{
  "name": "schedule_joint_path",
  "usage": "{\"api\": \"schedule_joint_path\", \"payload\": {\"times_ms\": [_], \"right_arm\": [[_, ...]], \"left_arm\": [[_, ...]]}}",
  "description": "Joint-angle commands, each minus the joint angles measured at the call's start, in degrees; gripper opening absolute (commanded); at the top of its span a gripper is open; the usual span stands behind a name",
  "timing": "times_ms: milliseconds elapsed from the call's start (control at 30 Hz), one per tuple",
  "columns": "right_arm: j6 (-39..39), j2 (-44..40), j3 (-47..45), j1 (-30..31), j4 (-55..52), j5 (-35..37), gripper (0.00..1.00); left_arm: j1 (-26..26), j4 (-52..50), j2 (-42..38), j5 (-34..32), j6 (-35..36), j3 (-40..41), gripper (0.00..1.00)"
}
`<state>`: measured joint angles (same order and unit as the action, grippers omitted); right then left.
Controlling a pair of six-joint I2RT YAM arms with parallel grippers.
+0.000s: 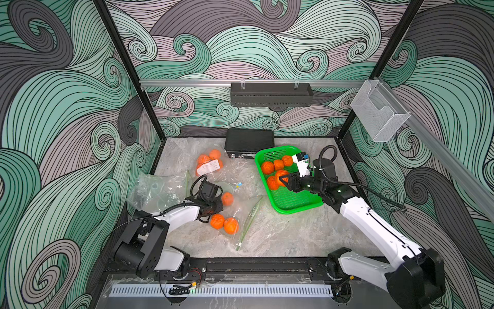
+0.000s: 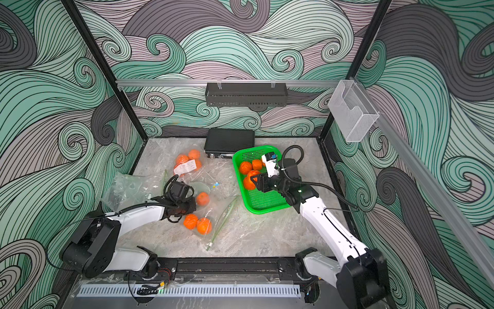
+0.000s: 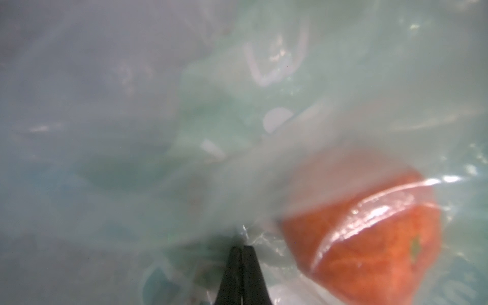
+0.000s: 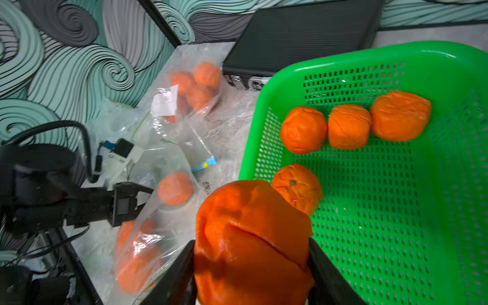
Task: Open the zip-top bag and take out the orange
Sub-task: Place the orange in the basket.
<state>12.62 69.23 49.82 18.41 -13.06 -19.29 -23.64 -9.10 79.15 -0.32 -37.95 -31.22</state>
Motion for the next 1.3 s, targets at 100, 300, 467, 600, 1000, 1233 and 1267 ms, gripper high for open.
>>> {"api": "schedule_joint_path", "payload": {"times_ms": [100, 300, 467, 600, 1000, 1233, 1267], "right_arm": [[4.7, 8.4, 2.8, -4.5, 2.8, 5.7, 0.44], [6.9, 19.8, 7.6, -6.8, 3.7, 5.2, 0.44], [10.0, 28.1, 11.3, -7.0, 6.1, 2.7, 0.44], [11.3, 32.9, 12.9, -7.0, 7.4, 1.6, 0.45], [13.3, 36.5, 13.3, -7.0, 10.8, -1.6, 0.63], [13.0, 35.4, 13.4, -7.0, 10.2, -1.7, 0.73], [12.8, 34.6, 13.1, -7.0, 10.2, -0.8, 0.75]], "left_arm": [[0.2, -2.5, 0.2, 1.2, 1.1, 1.6, 0.0], [0.2, -2.6, -0.5, 1.1, 1.4, 1.5, 0.0], [0.3, -2.8, -0.4, 1.2, 1.5, 1.4, 0.0], [0.2, -2.8, -0.5, 1.4, 1.6, 1.3, 0.0], [0.2, -2.9, -0.4, 1.5, 1.8, 1.2, 0.0], [0.2, -2.9, 0.1, 1.6, 1.9, 1.1, 0.0], [0.2, -2.9, 0.1, 1.6, 1.9, 1.1, 0.0]]}}
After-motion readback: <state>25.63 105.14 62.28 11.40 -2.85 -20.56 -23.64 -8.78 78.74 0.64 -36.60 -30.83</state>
